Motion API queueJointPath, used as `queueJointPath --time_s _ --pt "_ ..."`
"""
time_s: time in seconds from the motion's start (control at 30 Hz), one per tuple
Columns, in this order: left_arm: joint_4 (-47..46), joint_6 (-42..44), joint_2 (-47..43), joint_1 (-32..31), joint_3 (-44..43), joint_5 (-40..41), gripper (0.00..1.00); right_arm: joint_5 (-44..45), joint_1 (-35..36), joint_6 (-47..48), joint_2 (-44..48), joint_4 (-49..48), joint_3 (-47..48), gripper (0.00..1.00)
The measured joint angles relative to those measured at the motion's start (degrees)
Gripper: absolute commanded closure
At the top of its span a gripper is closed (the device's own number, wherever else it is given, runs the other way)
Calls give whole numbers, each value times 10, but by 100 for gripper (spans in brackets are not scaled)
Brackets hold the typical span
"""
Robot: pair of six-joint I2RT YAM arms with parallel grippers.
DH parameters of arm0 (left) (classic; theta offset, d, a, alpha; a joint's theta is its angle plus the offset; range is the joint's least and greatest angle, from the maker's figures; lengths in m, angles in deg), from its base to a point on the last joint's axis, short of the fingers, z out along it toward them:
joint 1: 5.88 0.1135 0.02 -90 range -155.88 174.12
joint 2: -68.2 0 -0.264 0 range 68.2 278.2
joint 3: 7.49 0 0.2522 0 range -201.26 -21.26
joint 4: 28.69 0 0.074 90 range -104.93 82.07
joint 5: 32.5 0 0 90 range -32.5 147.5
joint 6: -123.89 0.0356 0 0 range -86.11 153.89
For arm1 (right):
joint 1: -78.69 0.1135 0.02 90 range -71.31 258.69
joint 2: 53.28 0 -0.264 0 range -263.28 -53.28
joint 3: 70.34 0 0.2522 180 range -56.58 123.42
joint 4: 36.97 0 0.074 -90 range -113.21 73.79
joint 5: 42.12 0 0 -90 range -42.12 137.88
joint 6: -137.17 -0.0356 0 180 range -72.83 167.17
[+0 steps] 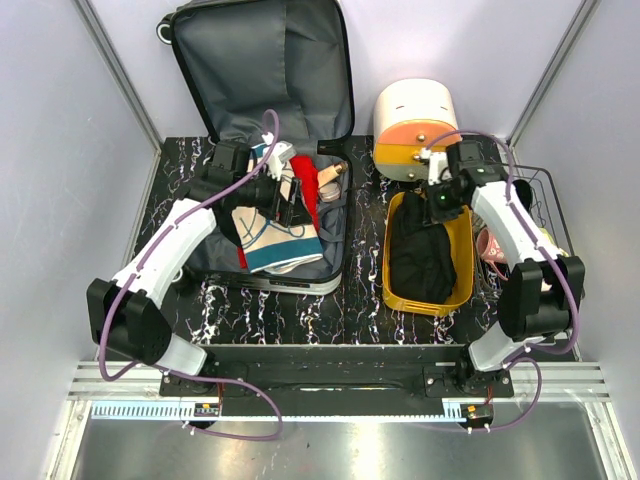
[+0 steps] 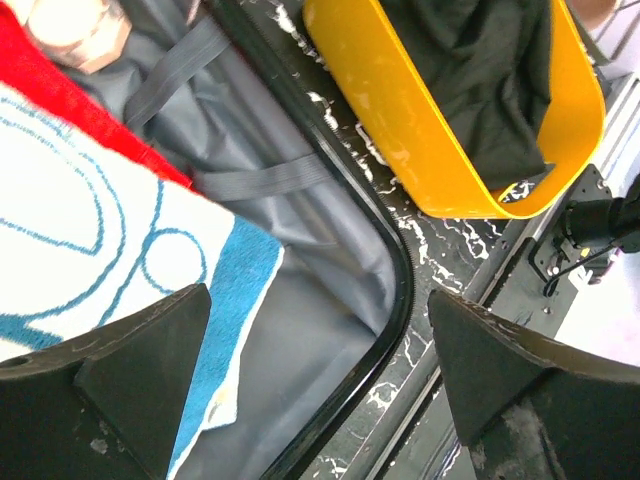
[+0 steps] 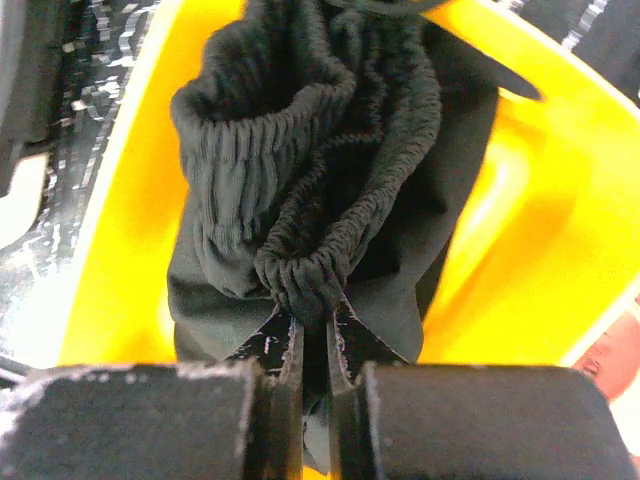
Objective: Open, take out, and arrange the luggage
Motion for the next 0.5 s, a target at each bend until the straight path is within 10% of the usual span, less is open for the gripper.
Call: queueJointPath --time_s 0.5 --pt "-34 -71 -6 171 65 36 6 -22 -37 9 -150 -23 -23 89"
